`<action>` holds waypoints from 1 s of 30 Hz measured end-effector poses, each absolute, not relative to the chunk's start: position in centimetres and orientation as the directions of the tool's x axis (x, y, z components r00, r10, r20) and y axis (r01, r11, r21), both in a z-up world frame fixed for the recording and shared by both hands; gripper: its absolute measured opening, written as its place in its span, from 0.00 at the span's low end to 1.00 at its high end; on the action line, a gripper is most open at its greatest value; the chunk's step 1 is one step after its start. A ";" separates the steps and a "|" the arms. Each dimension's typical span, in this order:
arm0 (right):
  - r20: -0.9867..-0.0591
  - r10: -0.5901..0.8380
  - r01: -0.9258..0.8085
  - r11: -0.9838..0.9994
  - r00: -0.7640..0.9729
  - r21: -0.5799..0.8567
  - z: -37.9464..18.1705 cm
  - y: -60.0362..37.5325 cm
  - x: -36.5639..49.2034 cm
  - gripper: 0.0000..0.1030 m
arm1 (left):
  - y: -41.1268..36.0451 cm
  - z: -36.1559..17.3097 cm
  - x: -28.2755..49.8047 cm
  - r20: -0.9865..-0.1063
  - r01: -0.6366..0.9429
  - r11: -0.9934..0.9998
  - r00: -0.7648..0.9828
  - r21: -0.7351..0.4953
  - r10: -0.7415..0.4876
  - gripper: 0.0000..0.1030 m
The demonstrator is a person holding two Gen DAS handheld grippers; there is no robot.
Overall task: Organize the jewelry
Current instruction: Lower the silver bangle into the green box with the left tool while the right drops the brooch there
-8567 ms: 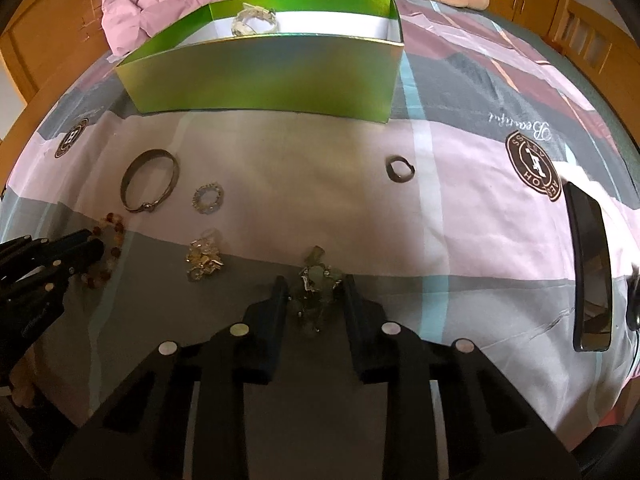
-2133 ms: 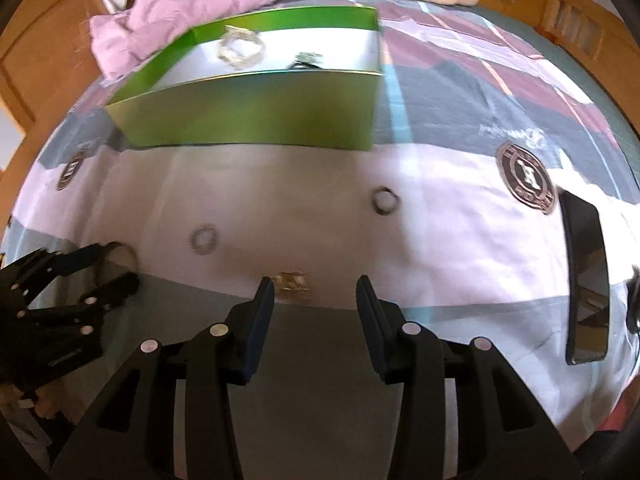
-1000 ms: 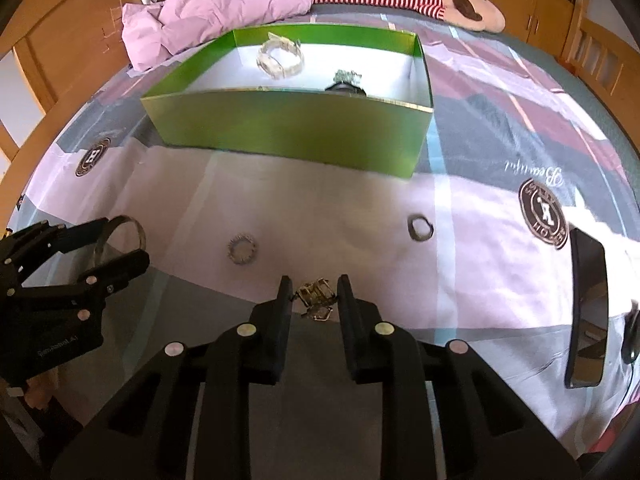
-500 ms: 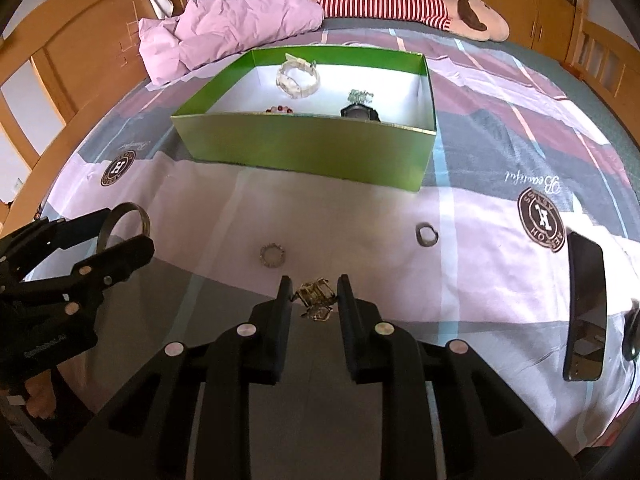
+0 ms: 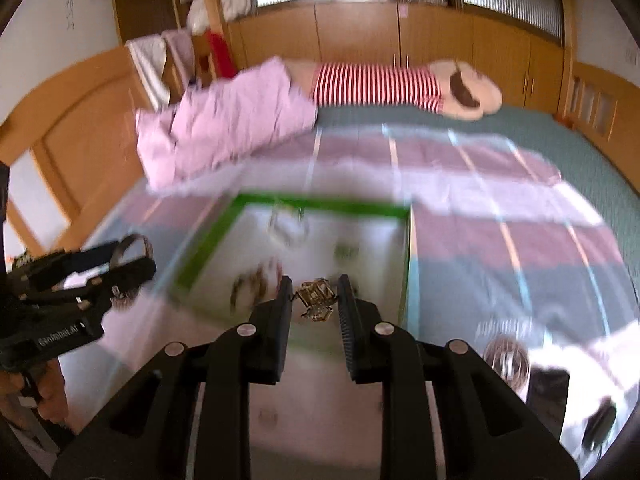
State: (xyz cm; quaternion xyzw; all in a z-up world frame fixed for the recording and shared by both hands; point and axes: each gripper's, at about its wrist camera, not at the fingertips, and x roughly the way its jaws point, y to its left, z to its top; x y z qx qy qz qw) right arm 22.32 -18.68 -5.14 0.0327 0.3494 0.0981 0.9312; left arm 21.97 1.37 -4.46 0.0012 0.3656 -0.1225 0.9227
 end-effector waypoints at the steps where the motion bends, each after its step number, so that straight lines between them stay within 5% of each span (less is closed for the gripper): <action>1: -0.644 0.210 -0.157 0.978 0.736 0.141 -4.9 -18.8 23.7 0.23 | 1.3 -4.1 23.5 -0.677 0.216 0.972 0.703 -0.089 -0.218 0.59; 15: -0.811 0.161 -0.093 0.987 0.562 0.132 -15.3 -17.3 33.5 0.23 | -0.2 -13.5 34.6 -0.827 0.147 0.986 0.541 -0.084 -0.151 0.59; 19: -0.803 0.174 -0.090 0.985 0.571 0.150 -14.8 -18.0 32.8 0.50 | 0.0 -13.3 34.8 -0.820 0.133 0.985 0.549 -0.106 -0.162 0.73; 30: -0.736 0.174 -0.034 0.979 0.654 0.201 -10.8 -25.0 22.5 0.58 | -0.3 -9.7 24.4 -0.766 0.195 0.973 0.604 -0.126 -0.221 0.76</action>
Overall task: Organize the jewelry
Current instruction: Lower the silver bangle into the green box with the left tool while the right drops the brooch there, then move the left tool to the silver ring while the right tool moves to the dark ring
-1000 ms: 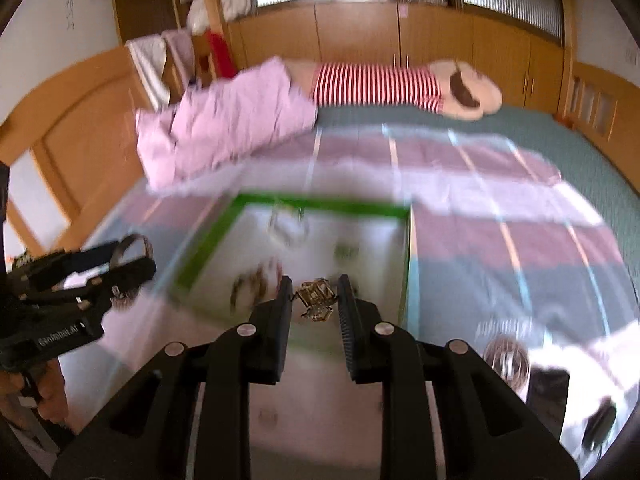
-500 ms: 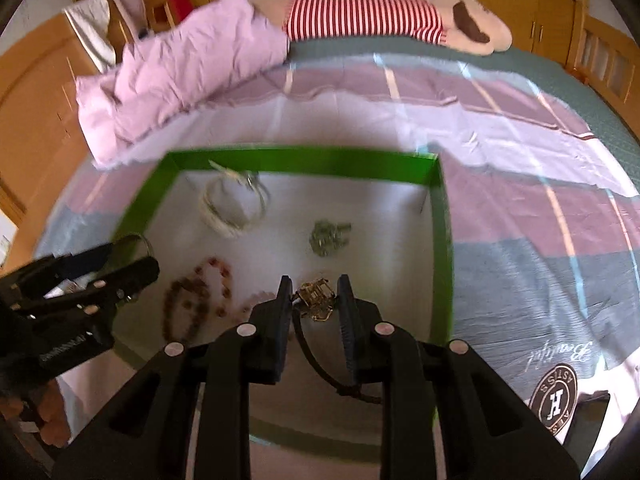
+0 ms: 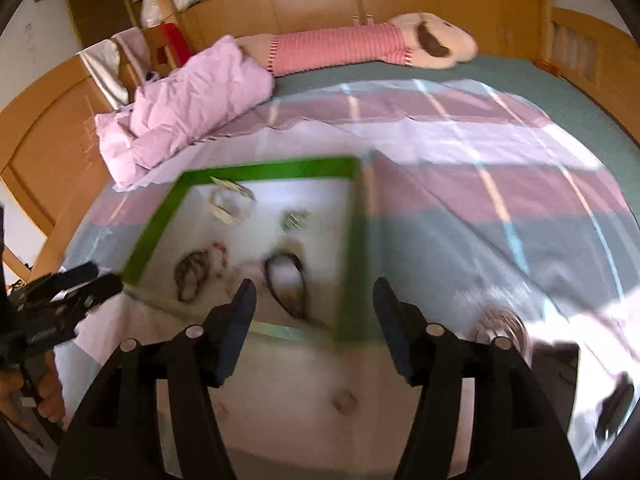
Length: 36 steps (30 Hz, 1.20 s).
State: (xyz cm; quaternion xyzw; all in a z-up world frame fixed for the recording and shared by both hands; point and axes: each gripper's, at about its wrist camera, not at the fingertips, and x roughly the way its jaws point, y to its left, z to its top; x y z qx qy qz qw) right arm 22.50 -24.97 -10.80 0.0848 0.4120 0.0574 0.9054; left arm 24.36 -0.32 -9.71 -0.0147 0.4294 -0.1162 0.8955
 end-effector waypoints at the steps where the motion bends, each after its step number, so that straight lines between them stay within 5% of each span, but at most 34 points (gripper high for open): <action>1: -0.743 0.161 -0.020 0.981 0.650 0.195 -11.3 -25.4 21.8 0.58 | -0.8 -10.3 23.3 -0.771 0.209 0.970 0.595 -0.126 -0.228 0.76; 7: -0.837 0.110 0.020 0.990 0.537 0.143 -17.3 -26.5 18.8 0.58 | -5.6 -16.4 18.9 -0.848 0.309 0.947 0.477 -0.087 -0.234 0.75; 15: -0.860 0.086 -0.022 0.996 0.502 0.086 -20.1 -23.8 18.9 0.58 | -8.7 -21.7 18.2 -0.892 0.348 0.937 0.419 -0.012 -0.167 0.56; 19: -0.870 0.083 -0.059 0.996 0.485 0.062 -21.0 -22.3 20.0 0.45 | -6.9 -21.5 18.2 -0.888 0.323 0.946 0.427 -0.026 -0.171 0.40; 23: -0.871 0.086 -0.080 0.995 0.483 0.054 -21.4 -21.6 20.0 0.45 | -4.2 -21.2 18.2 -0.888 0.273 0.962 0.439 -0.013 -0.136 0.40; 28: -0.856 0.331 -0.248 0.937 0.396 0.248 -20.4 -19.7 17.7 0.45 | 0.0 -20.7 17.8 -0.884 0.206 0.979 0.454 -0.012 -0.107 0.43; 36: -0.865 0.220 -0.197 0.970 0.451 0.144 -19.6 -20.1 17.2 0.45 | 1.7 -19.7 18.0 -0.867 0.193 0.978 0.472 -0.075 -0.160 0.53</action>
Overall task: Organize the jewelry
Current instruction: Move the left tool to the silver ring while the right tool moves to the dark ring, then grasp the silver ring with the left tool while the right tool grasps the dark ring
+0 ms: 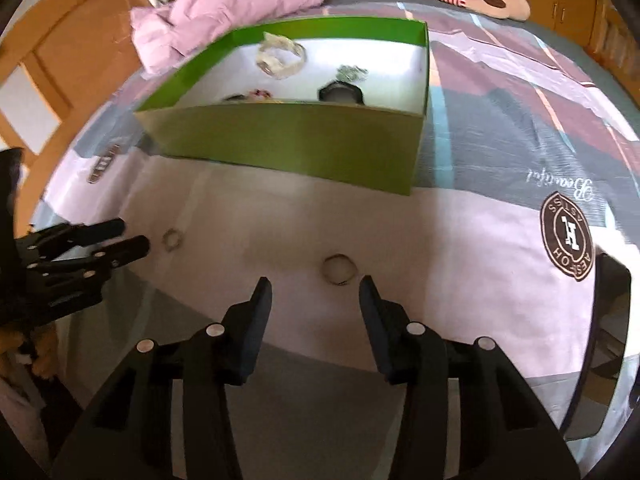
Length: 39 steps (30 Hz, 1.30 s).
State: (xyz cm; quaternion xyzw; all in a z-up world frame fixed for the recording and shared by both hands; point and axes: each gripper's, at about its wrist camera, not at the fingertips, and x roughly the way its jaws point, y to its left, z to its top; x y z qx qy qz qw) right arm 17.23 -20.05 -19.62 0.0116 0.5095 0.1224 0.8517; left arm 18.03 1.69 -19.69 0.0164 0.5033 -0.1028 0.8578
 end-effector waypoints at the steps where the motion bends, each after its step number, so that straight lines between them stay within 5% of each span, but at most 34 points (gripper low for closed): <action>1: -0.870 0.205 -0.190 0.973 0.449 0.131 -19.8 -19.9 17.4 0.45 | 1.0 -19.7 18.1 -0.865 0.206 0.976 0.476 -0.069 -0.162 0.54; 7: -0.880 0.132 -0.125 0.989 0.456 0.083 -21.0 -18.9 18.5 0.45 | -1.8 -20.2 18.4 -0.855 0.259 0.966 0.496 -0.020 -0.151 0.62; 14: -0.873 0.091 -0.123 0.992 0.479 0.036 -21.6 -17.7 19.0 0.42 | -1.8 -20.9 19.2 -0.857 0.239 0.971 0.502 0.004 -0.120 0.40; 16: -0.868 0.092 -0.133 0.991 0.487 0.030 -21.5 -17.3 18.8 0.22 | -1.6 -21.2 19.3 -0.859 0.238 0.971 0.498 0.005 -0.117 0.32; 29: -0.884 0.154 -0.230 0.972 0.441 0.054 -21.1 -15.8 16.2 0.22 | -1.2 -21.0 18.1 -0.854 0.244 0.970 0.508 0.018 -0.112 0.31; 33: -0.872 0.176 -0.210 0.974 0.456 0.087 -20.4 -16.7 15.1 0.46 | -0.1 -20.5 17.9 -0.848 0.228 0.974 0.512 -0.019 -0.137 0.45; 39: -0.880 0.157 -0.207 0.976 0.449 0.068 -21.3 -16.8 14.9 0.47 | 0.1 -20.8 18.1 -0.853 0.244 0.967 0.487 -0.075 -0.189 0.53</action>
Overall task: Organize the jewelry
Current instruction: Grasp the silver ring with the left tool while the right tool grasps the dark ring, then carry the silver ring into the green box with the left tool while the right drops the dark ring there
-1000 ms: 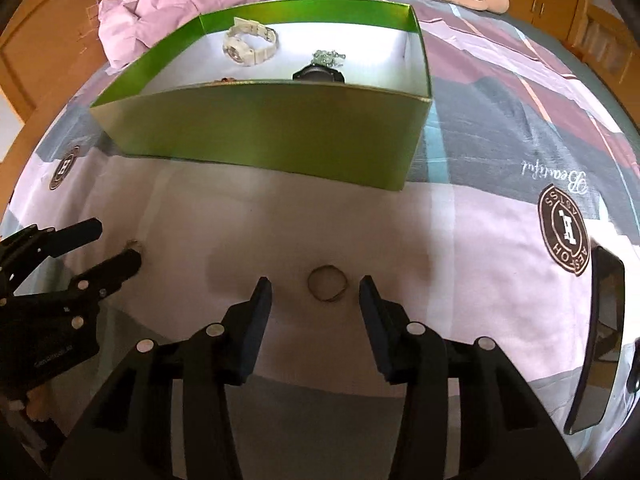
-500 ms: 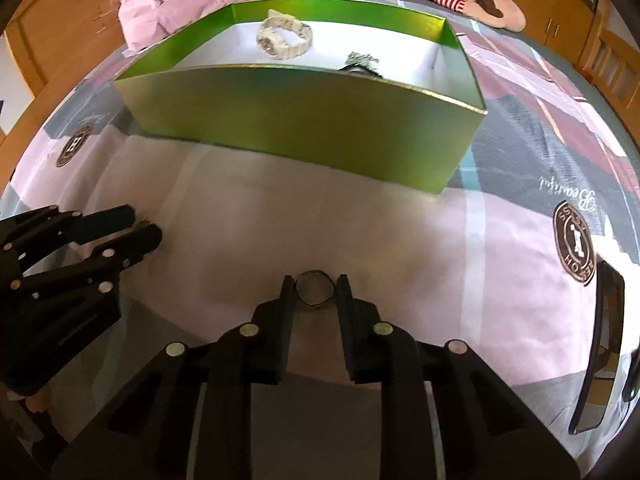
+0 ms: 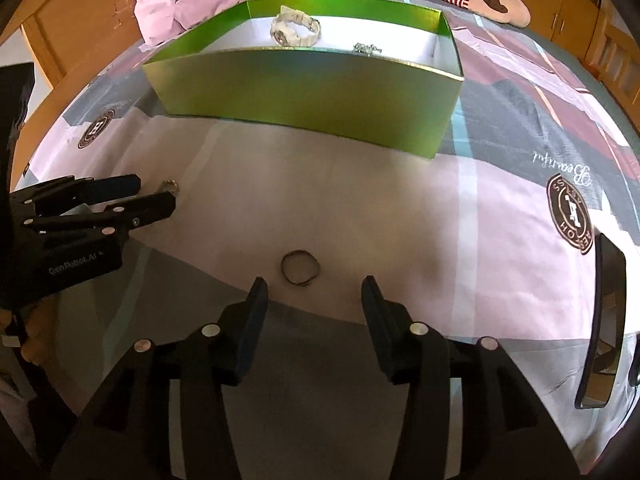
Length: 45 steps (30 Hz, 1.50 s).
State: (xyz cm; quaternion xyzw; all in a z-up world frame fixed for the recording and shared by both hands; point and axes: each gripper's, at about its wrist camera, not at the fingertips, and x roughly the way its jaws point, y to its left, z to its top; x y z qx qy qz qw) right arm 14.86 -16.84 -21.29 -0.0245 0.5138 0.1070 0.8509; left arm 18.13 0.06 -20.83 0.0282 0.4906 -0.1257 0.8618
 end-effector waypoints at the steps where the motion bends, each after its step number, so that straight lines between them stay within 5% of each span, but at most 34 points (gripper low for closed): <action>1: -0.879 0.157 -0.206 0.976 0.449 0.069 -21.4 -16.7 14.9 0.47 | -0.1 -20.9 18.1 -0.853 0.248 0.966 0.485 -0.075 -0.191 0.53; 13: -0.870 0.119 -0.215 0.976 0.478 0.016 -21.7 -15.2 16.2 0.47 | -0.6 -21.5 18.6 -0.854 0.253 0.966 0.489 -0.058 -0.179 0.52; 17: -0.867 0.119 -0.225 0.974 0.484 0.009 -21.8 -14.9 16.0 0.41 | -0.6 -21.6 18.6 -0.853 0.253 0.967 0.497 -0.037 -0.163 0.43; 21: -0.864 0.142 -0.249 0.968 0.483 0.021 -21.7 -14.5 15.8 0.20 | -0.5 -21.4 18.4 -0.850 0.255 0.966 0.499 -0.042 -0.169 0.28; 23: -0.863 0.136 -0.251 0.968 0.486 0.011 -21.6 -14.3 15.8 0.20 | -0.4 -21.4 18.4 -0.848 0.254 0.966 0.501 -0.045 -0.171 0.21; 45: -0.791 0.202 -0.234 0.969 0.578 0.077 -15.9 -15.7 15.1 0.20 | -0.3 -16.2 16.1 -0.792 0.263 0.965 0.584 -0.023 -0.178 0.20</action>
